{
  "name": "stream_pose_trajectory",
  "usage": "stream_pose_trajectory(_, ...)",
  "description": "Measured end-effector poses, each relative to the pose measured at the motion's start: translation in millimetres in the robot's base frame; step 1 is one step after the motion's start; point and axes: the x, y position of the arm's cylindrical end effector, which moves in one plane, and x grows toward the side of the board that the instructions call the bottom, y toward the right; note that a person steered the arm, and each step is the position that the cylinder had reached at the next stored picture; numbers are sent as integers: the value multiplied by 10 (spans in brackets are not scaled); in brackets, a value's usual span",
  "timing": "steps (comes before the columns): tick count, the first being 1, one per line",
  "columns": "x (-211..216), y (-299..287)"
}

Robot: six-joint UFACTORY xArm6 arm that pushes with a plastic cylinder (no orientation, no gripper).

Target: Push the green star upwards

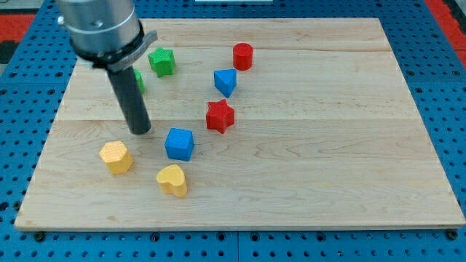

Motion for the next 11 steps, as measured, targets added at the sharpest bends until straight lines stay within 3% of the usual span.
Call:
stream_pose_trajectory(1, 121, 203)
stream_pose_trajectory(2, 15, 957)
stream_pose_trajectory(4, -60, 143)
stream_pose_trajectory(5, -803, -159)
stream_pose_trajectory(6, -860, 120)
stream_pose_trajectory(7, -851, 211)
stream_pose_trajectory(8, -190, 84)
stream_pose_trajectory(10, -781, 793)
stream_pose_trajectory(11, -1213, 488)
